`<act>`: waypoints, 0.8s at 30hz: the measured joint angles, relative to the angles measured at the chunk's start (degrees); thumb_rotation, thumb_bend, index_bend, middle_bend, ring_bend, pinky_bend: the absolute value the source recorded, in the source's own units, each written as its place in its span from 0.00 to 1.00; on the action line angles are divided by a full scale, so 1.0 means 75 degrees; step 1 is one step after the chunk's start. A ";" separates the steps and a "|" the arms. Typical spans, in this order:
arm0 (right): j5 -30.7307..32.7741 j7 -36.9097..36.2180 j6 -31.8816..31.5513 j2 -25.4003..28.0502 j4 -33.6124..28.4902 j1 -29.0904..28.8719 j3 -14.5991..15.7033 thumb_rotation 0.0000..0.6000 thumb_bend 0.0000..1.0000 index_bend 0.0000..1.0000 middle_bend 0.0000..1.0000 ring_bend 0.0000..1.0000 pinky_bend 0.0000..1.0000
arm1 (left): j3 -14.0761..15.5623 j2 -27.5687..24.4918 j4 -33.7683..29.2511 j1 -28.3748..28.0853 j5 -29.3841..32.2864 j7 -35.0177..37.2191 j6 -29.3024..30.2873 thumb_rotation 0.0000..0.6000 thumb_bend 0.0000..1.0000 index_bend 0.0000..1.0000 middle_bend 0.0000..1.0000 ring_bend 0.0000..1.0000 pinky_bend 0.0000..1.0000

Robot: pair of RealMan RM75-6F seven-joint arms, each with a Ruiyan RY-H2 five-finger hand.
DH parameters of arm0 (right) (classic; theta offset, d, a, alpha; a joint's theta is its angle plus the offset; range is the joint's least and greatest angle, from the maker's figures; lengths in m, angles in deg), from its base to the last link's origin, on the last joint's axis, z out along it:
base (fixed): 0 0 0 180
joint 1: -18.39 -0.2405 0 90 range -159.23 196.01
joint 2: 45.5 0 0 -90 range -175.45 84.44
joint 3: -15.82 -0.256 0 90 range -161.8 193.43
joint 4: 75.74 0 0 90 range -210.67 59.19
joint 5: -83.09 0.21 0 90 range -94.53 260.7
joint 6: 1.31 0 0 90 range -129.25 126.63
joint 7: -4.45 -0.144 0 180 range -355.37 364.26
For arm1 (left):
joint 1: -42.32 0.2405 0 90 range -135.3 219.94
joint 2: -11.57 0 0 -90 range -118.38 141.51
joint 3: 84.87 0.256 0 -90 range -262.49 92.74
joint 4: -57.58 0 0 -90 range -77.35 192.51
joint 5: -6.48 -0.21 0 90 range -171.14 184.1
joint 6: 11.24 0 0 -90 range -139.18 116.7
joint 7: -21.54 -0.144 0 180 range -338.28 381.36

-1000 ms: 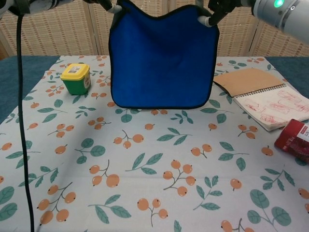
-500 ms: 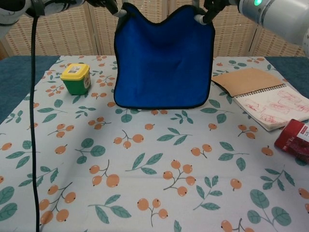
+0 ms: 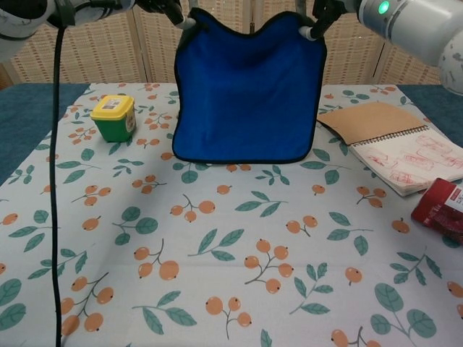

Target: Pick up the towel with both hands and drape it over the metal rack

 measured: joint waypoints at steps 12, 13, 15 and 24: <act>0.0113 -0.0095 0.0294 -0.0725 0.1080 -0.0456 0.0028 1.00 0.43 0.64 0.95 0.92 1.00 | -0.0024 0.0294 0.0796 -0.0239 0.0318 -0.0221 -0.0093 1.00 0.37 0.54 1.00 0.92 1.00; 0.0122 -0.0108 0.0317 -0.0792 0.1169 -0.0493 0.0026 1.00 0.43 0.64 0.95 0.92 1.00 | -0.0034 0.0317 0.0869 -0.0257 0.0349 -0.0241 -0.0101 1.00 0.37 0.54 1.00 0.92 1.00; 0.0128 -0.0158 0.0361 -0.0928 0.1355 -0.0571 0.0022 1.00 0.43 0.64 0.94 0.92 1.00 | -0.0041 0.0352 0.0984 -0.0276 0.0395 -0.0271 -0.0125 1.00 0.37 0.54 0.99 0.92 1.00; 0.0300 -0.0048 0.0597 -0.1208 0.1712 -0.0740 0.0018 1.00 0.23 0.33 0.93 0.92 1.00 | 0.0112 0.0314 0.1128 -0.0267 0.0820 -0.0687 -0.0570 1.00 0.35 0.32 0.69 0.62 0.99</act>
